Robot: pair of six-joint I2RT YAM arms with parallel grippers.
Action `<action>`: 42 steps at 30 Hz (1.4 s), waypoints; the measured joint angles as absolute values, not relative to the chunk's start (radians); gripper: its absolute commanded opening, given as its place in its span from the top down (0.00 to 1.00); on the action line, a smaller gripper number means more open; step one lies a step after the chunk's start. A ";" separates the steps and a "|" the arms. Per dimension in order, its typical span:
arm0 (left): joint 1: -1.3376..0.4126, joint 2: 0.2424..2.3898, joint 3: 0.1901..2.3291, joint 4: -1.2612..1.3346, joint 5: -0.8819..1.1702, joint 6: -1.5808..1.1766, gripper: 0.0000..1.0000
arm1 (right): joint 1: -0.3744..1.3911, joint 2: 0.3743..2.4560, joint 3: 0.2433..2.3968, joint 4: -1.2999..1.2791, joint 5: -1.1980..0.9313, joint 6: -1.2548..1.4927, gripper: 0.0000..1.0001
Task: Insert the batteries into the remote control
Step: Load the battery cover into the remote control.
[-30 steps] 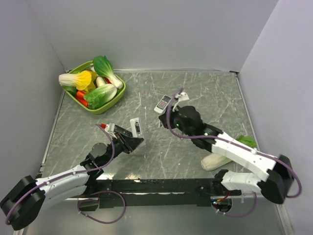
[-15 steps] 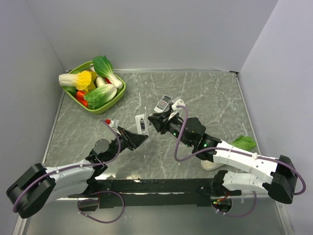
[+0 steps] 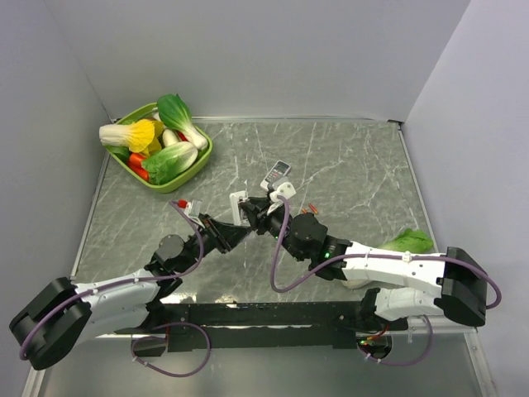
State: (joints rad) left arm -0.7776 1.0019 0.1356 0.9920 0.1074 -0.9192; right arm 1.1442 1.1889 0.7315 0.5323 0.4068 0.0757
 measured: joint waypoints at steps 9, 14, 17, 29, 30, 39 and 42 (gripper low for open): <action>-0.781 0.977 0.136 0.958 0.089 -0.903 0.99 | 1.169 1.222 0.731 0.563 0.464 0.061 1.00; -0.781 0.964 0.136 0.954 0.080 -0.903 0.99 | 1.170 1.222 0.731 0.571 0.464 0.062 1.00; -0.781 0.963 0.136 0.953 0.076 -0.903 0.99 | 1.174 1.222 0.731 0.569 0.464 0.061 1.00; -0.782 0.946 0.136 0.939 0.057 -0.903 0.99 | 1.185 1.222 0.733 0.561 0.474 0.057 1.00; -0.782 0.944 0.136 0.936 0.056 -0.903 0.99 | 1.186 1.224 0.733 0.561 0.476 0.057 1.00; -0.782 0.944 0.136 0.921 0.055 -0.904 0.99 | 1.187 1.240 0.733 0.564 0.479 0.057 1.00; -0.782 0.944 0.136 0.921 0.055 -0.905 0.99 | 1.189 1.249 0.733 0.573 0.478 0.058 1.00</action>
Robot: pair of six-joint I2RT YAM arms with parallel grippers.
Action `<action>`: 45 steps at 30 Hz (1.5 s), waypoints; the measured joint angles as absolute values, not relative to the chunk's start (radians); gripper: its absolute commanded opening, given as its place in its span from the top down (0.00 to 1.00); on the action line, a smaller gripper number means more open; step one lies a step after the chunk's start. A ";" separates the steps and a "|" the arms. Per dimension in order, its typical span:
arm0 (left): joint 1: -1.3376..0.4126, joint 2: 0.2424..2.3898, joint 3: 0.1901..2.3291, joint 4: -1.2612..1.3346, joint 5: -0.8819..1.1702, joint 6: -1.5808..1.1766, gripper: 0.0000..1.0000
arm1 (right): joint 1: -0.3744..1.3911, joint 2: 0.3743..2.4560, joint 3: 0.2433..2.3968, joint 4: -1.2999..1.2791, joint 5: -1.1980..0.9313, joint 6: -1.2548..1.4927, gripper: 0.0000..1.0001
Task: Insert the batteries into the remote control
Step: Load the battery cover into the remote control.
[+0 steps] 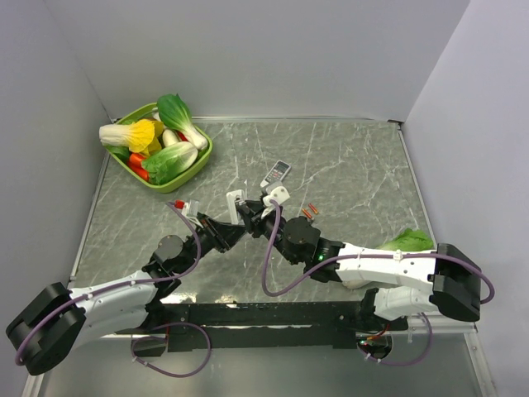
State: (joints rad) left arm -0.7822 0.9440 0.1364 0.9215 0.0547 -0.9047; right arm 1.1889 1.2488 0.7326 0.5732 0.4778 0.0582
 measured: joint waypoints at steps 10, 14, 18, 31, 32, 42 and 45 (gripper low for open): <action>-0.783 0.931 0.135 0.922 0.054 -0.923 0.99 | 1.189 1.251 0.733 0.585 0.471 0.069 1.00; -0.783 0.931 0.132 0.922 0.054 -0.936 0.99 | 1.189 1.260 0.735 0.584 0.476 0.079 1.00; -0.782 0.931 0.125 0.926 0.054 -0.941 0.99 | 1.189 1.281 0.756 0.561 0.487 0.093 0.99; -0.789 1.016 0.083 1.073 0.054 -1.022 0.99 | 1.189 1.329 0.818 0.458 0.531 0.160 0.83; -0.790 1.026 0.082 1.086 0.055 -1.034 0.99 | 1.189 1.331 0.818 0.455 0.535 0.163 0.82; -0.796 1.056 0.078 1.142 0.057 -1.087 0.99 | 1.187 1.331 0.831 0.431 0.550 0.193 0.67; -0.796 1.065 0.078 1.157 0.057 -1.098 0.99 | 1.187 1.331 0.834 0.429 0.552 0.193 0.62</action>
